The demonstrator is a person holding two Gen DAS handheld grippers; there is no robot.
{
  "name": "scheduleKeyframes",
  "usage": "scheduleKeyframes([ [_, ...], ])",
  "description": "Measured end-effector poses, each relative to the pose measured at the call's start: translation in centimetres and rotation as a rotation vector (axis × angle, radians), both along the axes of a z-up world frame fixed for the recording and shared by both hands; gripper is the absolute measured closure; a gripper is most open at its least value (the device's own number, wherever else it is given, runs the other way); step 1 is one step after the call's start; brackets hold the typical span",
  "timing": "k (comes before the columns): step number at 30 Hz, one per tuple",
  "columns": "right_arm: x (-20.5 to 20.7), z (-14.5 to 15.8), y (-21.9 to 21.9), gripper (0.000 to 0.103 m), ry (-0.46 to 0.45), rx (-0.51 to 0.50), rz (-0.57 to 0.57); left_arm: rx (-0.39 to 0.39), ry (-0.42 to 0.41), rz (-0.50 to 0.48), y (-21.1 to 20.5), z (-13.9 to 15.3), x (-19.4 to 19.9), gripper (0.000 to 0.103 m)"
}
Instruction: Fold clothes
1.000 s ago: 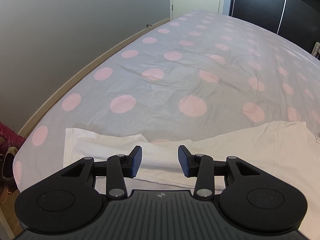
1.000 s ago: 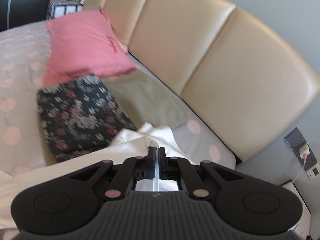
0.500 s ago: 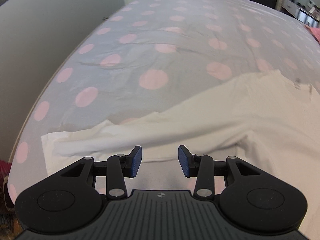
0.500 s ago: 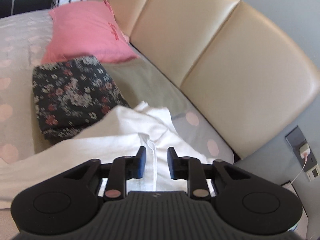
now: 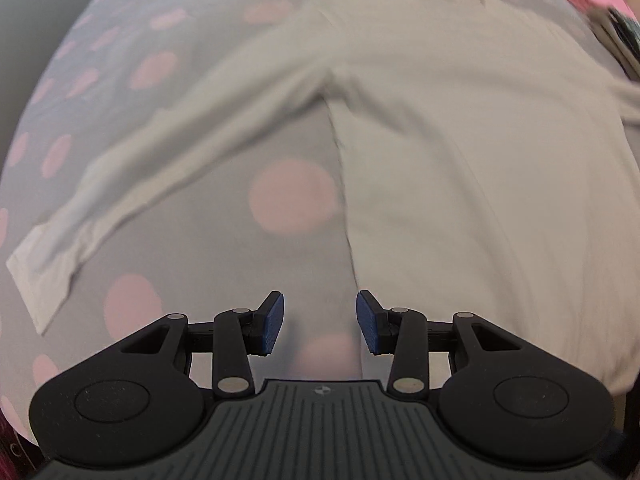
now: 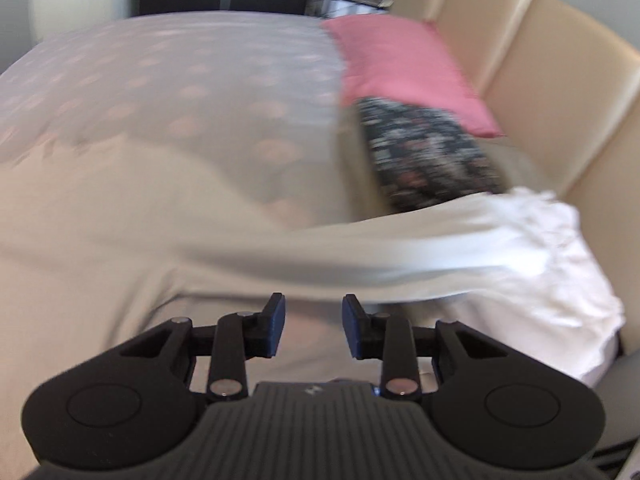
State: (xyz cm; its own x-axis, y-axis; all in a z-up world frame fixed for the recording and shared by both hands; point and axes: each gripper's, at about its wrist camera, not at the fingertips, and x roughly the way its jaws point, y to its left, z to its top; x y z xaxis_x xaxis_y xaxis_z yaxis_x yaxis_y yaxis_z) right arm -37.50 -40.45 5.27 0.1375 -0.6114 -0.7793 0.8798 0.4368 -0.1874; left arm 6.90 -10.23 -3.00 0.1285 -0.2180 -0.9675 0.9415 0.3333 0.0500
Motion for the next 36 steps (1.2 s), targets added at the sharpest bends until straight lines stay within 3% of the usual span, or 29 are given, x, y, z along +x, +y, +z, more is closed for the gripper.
scheduleKeyframes([
  [5,4.0,-2.7,4.5,0.068,-0.001,0.027,0.175,0.074,0.054,-0.073,3.1,-1.7,-1.9,0.060],
  [11,6.3,-4.5,7.7,0.067,0.035,0.062,0.300,0.149,0.131,-0.113,6.0,-4.9,-4.3,0.059],
  [14,6.2,-5.4,8.8,0.064,0.034,0.119,0.338,0.166,0.075,-0.167,6.4,-6.1,-6.0,0.059],
  [17,5.3,-7.0,9.8,0.064,0.038,0.220,0.339,0.153,0.057,-0.177,6.2,-5.9,-6.7,0.077],
  [19,4.6,-8.1,10.7,0.064,0.051,0.279,0.337,0.145,0.058,-0.184,6.1,-5.6,-7.0,0.102],
  [26,2.9,-11.5,14.4,0.064,0.112,0.432,0.419,0.159,0.015,-0.188,6.1,-5.2,-8.2,0.103],
  [29,2.4,-12.6,15.5,0.067,0.117,0.491,0.456,0.158,0.025,-0.146,6.5,-5.0,-7.5,0.103],
  [36,2.5,-13.6,16.5,0.069,0.089,0.589,0.483,0.152,0.014,-0.174,6.6,-5.4,-8.3,0.103],
])
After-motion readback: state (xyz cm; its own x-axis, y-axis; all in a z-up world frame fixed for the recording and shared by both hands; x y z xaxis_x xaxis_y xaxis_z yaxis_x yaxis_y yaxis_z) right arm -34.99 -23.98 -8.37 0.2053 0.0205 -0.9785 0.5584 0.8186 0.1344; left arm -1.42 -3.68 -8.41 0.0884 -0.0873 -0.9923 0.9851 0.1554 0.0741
